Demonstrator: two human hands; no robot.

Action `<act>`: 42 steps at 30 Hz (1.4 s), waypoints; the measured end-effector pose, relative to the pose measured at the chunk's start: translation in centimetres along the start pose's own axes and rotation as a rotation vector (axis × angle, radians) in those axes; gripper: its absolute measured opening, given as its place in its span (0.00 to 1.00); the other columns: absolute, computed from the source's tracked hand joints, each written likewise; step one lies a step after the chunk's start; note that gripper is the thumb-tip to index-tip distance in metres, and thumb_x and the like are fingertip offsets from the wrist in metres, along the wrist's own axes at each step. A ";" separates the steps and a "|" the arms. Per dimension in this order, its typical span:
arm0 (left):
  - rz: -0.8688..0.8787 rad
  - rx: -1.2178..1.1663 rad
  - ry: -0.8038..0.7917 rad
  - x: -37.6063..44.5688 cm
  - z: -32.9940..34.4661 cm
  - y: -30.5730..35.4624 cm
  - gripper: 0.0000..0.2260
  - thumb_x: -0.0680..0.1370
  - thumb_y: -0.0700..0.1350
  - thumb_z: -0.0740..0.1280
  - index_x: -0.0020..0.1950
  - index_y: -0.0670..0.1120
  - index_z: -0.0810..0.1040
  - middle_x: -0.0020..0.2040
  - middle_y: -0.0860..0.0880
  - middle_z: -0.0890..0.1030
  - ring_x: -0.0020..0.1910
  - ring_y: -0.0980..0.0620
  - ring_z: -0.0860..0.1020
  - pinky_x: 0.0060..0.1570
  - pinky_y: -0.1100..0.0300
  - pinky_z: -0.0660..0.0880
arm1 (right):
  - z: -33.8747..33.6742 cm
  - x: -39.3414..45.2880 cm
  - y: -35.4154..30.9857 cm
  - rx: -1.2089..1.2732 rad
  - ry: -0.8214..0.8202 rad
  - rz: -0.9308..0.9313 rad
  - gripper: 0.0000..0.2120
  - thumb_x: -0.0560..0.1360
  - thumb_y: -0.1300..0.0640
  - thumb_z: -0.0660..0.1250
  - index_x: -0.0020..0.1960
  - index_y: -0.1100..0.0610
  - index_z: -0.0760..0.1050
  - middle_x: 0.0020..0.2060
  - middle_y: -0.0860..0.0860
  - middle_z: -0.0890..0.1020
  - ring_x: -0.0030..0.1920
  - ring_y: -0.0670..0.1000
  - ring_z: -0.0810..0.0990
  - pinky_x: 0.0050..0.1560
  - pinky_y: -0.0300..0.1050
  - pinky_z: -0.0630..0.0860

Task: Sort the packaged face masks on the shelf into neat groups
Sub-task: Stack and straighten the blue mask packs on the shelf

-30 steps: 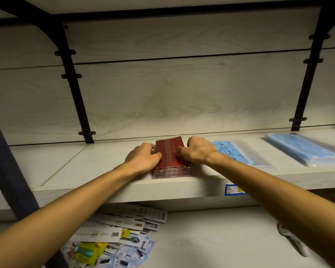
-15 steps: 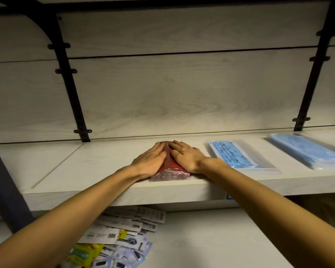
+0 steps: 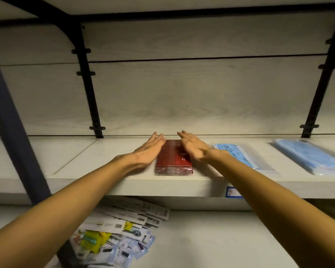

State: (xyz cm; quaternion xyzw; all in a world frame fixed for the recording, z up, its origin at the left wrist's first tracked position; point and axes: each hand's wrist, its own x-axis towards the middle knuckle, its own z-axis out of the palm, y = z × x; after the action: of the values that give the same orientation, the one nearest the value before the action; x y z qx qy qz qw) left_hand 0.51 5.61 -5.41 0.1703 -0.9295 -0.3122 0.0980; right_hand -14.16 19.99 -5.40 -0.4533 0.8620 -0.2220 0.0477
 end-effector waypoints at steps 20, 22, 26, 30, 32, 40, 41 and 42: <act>0.426 0.664 0.283 -12.1 -8.5 -8.9 0.24 0.84 0.60 0.53 0.73 0.48 0.72 0.71 0.48 0.75 0.69 0.48 0.74 0.74 0.53 0.64 | 4.1 -4.3 -13.5 -0.332 0.385 -0.360 0.22 0.79 0.49 0.61 0.71 0.53 0.72 0.63 0.50 0.81 0.66 0.54 0.75 0.61 0.48 0.69; 0.549 0.675 0.358 -14.6 -10.4 -11.4 0.19 0.85 0.54 0.58 0.70 0.45 0.75 0.68 0.46 0.78 0.68 0.48 0.75 0.77 0.54 0.60 | 5.1 -4.7 -16.8 -0.322 0.427 -0.398 0.19 0.78 0.49 0.62 0.67 0.52 0.76 0.57 0.48 0.84 0.60 0.53 0.79 0.54 0.47 0.73; 0.737 0.754 0.373 -20.0 -15.4 -17.1 0.15 0.82 0.47 0.65 0.66 0.42 0.79 0.65 0.43 0.80 0.65 0.47 0.78 0.75 0.52 0.66 | 8.5 -5.8 -25.1 -0.304 0.464 -0.466 0.15 0.77 0.47 0.62 0.59 0.50 0.79 0.50 0.45 0.85 0.49 0.50 0.83 0.45 0.46 0.78; 0.874 0.842 0.368 -24.4 -20.1 -23.4 0.13 0.77 0.45 0.68 0.60 0.44 0.82 0.58 0.44 0.84 0.55 0.47 0.81 0.63 0.52 0.76 | 14.1 -6.1 -32.9 -0.336 0.389 -0.562 0.13 0.77 0.47 0.59 0.58 0.50 0.75 0.47 0.48 0.83 0.42 0.54 0.83 0.44 0.50 0.80; 0.815 0.867 0.356 -26.2 -21.7 -26.4 0.13 0.76 0.45 0.68 0.58 0.45 0.83 0.57 0.45 0.84 0.53 0.48 0.82 0.63 0.51 0.77 | 17.1 -5.9 -35.9 -0.302 0.402 -0.588 0.15 0.78 0.48 0.61 0.61 0.51 0.74 0.49 0.50 0.83 0.43 0.55 0.83 0.43 0.52 0.81; 0.263 0.812 0.495 -29.9 -30.1 -36.5 0.11 0.80 0.50 0.63 0.57 0.48 0.80 0.57 0.51 0.81 0.51 0.49 0.81 0.58 0.54 0.71 | 23.8 0.2 -45.4 -0.276 0.335 -0.553 0.21 0.79 0.50 0.62 0.71 0.53 0.70 0.67 0.51 0.76 0.68 0.52 0.71 0.63 0.52 0.76; 0.203 0.805 0.500 -29.9 -31.2 -37.7 0.12 0.80 0.51 0.63 0.59 0.48 0.79 0.58 0.51 0.80 0.53 0.49 0.80 0.57 0.54 0.71 | 24.5 1.3 -46.5 -0.277 0.314 -0.528 0.22 0.79 0.49 0.61 0.72 0.53 0.70 0.68 0.51 0.76 0.69 0.53 0.71 0.64 0.52 0.74; 0.146 0.803 0.499 -29.8 -32.1 -38.8 0.14 0.81 0.52 0.62 0.61 0.48 0.79 0.60 0.51 0.79 0.54 0.49 0.80 0.57 0.54 0.71 | 25.1 2.2 -47.4 -0.264 0.290 -0.486 0.23 0.79 0.48 0.61 0.72 0.53 0.69 0.68 0.52 0.76 0.69 0.54 0.70 0.64 0.52 0.73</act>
State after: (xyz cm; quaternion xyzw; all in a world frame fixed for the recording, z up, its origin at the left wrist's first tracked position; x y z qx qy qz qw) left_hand 47.17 -29.67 -6.30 0.1988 -0.9342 0.1296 0.2664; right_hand 27.69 -13.57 -7.47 -0.6118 0.7476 -0.1754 -0.1898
